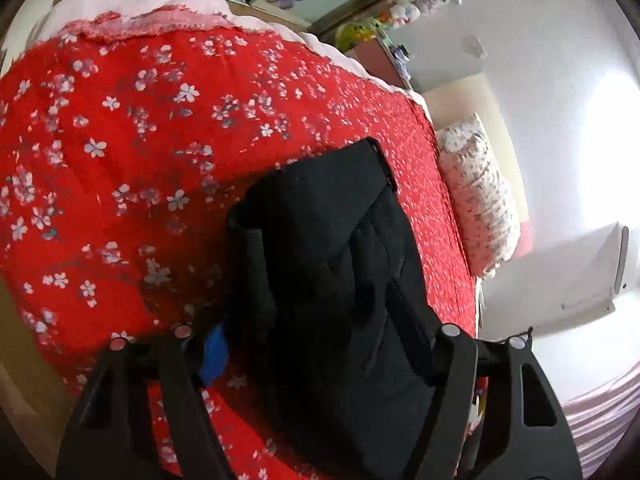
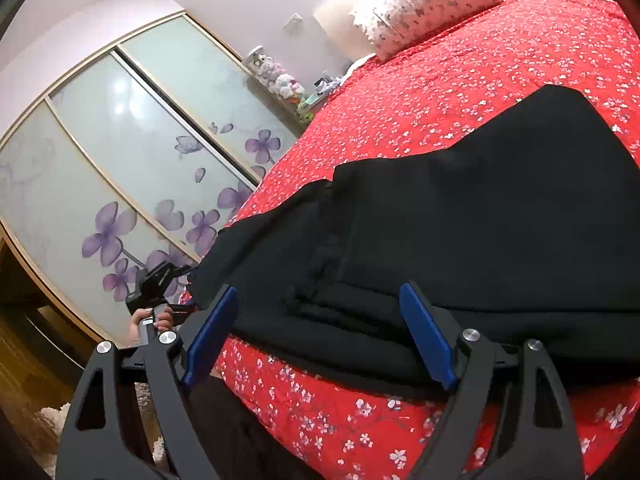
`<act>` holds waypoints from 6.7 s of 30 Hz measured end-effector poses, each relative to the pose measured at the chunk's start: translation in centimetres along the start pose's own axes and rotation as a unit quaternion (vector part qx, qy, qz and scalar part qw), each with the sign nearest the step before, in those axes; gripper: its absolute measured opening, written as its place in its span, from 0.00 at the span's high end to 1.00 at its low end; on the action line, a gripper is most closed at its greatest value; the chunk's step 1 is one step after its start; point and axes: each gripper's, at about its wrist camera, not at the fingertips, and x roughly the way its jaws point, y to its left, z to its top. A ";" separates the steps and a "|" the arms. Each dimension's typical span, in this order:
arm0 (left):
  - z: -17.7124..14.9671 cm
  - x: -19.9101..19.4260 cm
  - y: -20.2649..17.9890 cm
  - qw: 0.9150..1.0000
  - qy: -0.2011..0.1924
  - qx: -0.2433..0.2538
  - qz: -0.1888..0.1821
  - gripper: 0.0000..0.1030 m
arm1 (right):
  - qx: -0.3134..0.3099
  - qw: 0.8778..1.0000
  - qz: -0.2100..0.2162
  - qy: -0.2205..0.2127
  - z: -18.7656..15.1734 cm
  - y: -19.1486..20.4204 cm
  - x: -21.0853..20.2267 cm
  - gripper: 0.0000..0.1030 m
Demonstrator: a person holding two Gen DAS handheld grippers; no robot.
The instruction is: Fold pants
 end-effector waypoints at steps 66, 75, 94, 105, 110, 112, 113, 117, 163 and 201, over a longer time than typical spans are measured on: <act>-49.8 9.5 -30.3 0.733 0.057 0.677 -0.008 0.78 | 0.187 0.946 -0.010 -0.265 2.4 -9.8 -14.2 0.18; -44.8 3.4 -29.8 0.780 0.099 0.594 -0.168 0.04 | 0.179 0.946 -0.024 -0.268 2.2 -9.8 -14.5 0.18; -31.6 7.7 -19.6 0.858 0.093 0.504 -0.017 0.02 | 0.079 0.993 -0.068 -0.054 0.7 -6.5 -5.2 0.32; -26.3 6.8 -22.3 0.894 0.075 0.427 -0.114 0.02 | 0.089 0.990 -0.013 -0.106 6.3 -5.9 -4.5 0.11; -25.5 10.4 -22.5 0.903 0.122 0.401 -0.097 0.02 | 0.140 0.987 -0.062 -0.054 6.8 -8.7 -1.5 0.12; -25.3 11.5 -22.0 0.902 0.142 0.397 -0.093 0.02 | 0.156 0.985 -0.051 -0.062 6.3 -9.7 -1.6 0.15; -25.5 11.9 -21.8 0.901 0.150 0.398 -0.090 0.02 | 0.161 0.984 -0.050 -0.062 6.2 -9.9 -1.8 0.15; -26.8 12.5 -22.0 0.885 0.142 0.438 -0.070 0.02 | 0.132 0.987 -0.069 -0.061 5.9 -9.3 -1.7 0.15; -29.5 6.8 -19.5 0.860 0.027 0.509 0.015 0.02 | 0.155 0.979 -0.106 -0.083 4.7 -10.8 -8.0 0.16; -27.9 7.4 -18.3 0.869 0.018 0.491 0.053 0.02 | 0.091 0.993 -0.078 -0.016 5.9 -10.0 -4.1 0.17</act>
